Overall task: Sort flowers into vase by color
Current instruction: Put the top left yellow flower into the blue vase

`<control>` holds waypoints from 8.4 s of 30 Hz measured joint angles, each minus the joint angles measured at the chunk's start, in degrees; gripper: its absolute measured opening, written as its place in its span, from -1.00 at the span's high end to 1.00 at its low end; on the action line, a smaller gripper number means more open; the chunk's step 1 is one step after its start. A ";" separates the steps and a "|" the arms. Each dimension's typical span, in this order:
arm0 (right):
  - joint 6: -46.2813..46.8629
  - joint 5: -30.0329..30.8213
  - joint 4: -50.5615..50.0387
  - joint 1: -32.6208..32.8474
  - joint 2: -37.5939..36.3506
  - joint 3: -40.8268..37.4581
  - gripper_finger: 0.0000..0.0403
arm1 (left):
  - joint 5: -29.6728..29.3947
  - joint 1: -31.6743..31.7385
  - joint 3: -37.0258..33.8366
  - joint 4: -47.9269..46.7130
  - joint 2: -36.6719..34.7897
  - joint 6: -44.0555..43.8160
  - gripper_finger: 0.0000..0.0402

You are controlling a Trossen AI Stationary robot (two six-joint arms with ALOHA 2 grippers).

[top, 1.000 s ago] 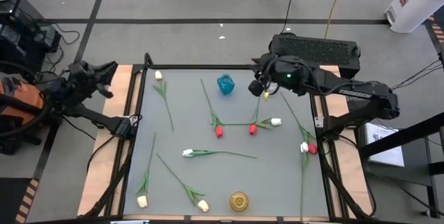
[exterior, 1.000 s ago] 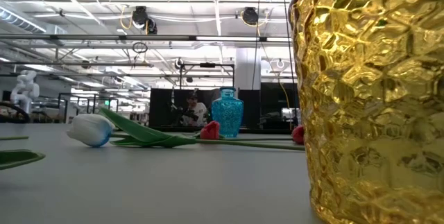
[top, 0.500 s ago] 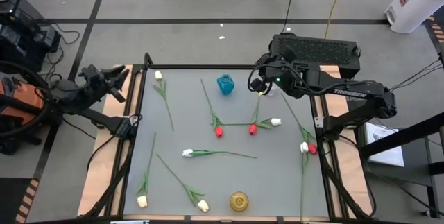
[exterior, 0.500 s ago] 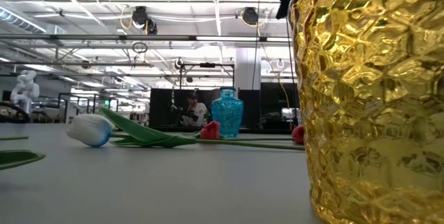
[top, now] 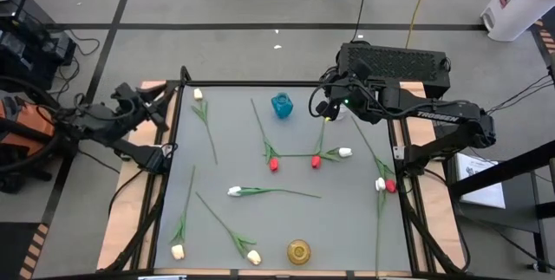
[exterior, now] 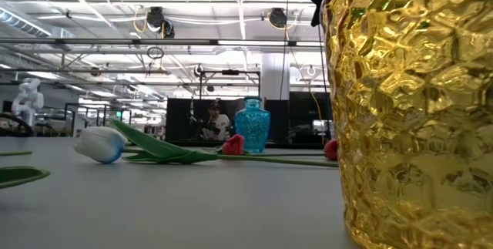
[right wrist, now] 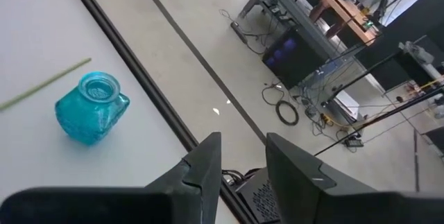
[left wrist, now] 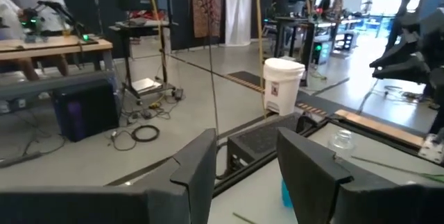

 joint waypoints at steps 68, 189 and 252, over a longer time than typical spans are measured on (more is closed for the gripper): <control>1.73 -0.21 -4.61 0.00 0.00 -0.04 0.48 | 44.96 76.85 18.79 -21.70 60.90 -5.39 0.22; 4.74 -4.71 -10.05 0.02 0.00 -0.04 0.48 | 65.49 77.73 5.61 -6.65 76.26 -22.55 0.22; 4.75 -4.71 -10.54 0.00 0.00 -0.04 0.48 | 67.58 75.65 6.52 -7.67 76.20 -11.41 0.98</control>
